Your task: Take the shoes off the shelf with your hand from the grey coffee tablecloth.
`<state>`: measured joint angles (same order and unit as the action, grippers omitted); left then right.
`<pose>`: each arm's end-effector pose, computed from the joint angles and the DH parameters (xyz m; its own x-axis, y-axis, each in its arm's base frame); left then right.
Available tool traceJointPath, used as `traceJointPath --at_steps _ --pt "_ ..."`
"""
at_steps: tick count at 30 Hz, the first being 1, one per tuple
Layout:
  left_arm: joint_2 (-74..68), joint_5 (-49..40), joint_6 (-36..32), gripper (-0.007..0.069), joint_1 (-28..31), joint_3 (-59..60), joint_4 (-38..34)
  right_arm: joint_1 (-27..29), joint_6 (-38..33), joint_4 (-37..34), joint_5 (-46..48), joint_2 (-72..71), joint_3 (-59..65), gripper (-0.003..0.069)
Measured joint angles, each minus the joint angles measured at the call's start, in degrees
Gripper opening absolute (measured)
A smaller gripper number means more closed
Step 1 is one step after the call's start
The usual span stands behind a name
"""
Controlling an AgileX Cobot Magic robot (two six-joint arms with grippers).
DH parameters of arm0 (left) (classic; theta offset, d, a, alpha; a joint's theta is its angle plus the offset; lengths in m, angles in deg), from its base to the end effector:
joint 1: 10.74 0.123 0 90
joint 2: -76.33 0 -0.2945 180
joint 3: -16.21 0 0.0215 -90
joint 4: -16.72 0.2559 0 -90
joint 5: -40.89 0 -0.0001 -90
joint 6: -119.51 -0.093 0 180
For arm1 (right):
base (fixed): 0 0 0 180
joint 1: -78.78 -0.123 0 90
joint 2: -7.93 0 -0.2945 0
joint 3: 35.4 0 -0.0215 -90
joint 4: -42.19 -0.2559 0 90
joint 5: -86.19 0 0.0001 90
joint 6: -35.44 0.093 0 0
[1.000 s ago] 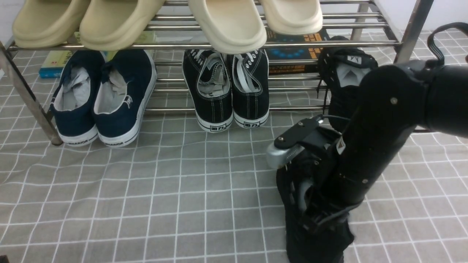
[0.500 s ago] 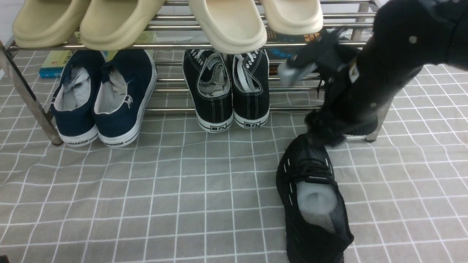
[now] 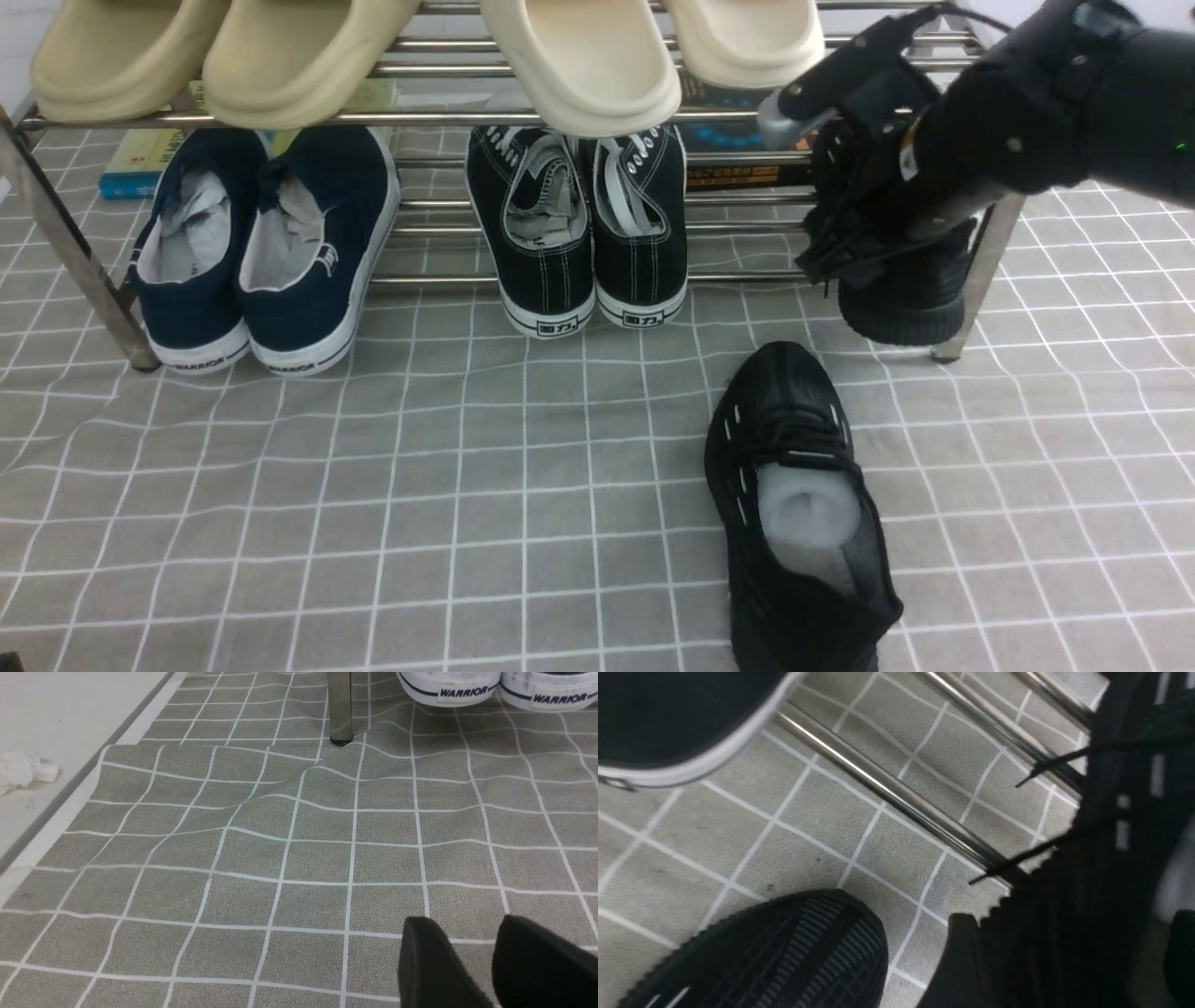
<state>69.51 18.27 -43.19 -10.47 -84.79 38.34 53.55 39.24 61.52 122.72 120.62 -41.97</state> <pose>0.0492 0.0134 0.1711 -0.2988 0.0469 -0.9532 -0.1258 0.9881 0.0880 0.3901 0.1635 0.2733 -0.6252 -0.5189 -0.5830 -0.4449 0.8507 -0.2800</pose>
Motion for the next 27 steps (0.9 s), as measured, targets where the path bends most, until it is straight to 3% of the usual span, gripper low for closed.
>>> traceJointPath --at_steps 3,5,8,9,10,11,22,27 --pt "0.0 0.0 0.0 0.024 0.0 0.0 0.0 0.0 0.0 1.08 -0.2 1.69 0.0 0.0515" --pt "0.0 0.0 0.0 0.024 0.0 0.0 0.0 0.0 0.0 1.14 0.22 2.1 0.0 0.0456" --pt "0.0 0.0 0.0 0.024 0.0 0.0 0.0 0.0 0.0 0.43 1.74 1.62 0.0 0.0214" --pt "0.0 0.0 0.0 0.024 0.0 0.0 0.0 0.05 0.0 0.36 1.9 1.54 -0.05 0.0195" --pt "0.0 0.0 0.0 0.024 0.0 0.0 0.0 0.06 0.02 -1.5 3.87 0.45 -0.04 0.0058" --pt "0.0 0.0 0.0 0.024 0.0 0.0 0.0 0.06 0.02 -2.91 5.15 -0.26 -0.04 0.0025" --pt "0.0 0.0 0.0 0.024 0.0 0.0 0.0 -3.44 -3.8 -18.68 29.92 -13.39 0.52 0.0001" --pt "0.0 0.0 0.0 0.024 0.0 0.0 0.0 -4.72 -3.8 -19.33 31.1 -16.97 7.19 0.0001"
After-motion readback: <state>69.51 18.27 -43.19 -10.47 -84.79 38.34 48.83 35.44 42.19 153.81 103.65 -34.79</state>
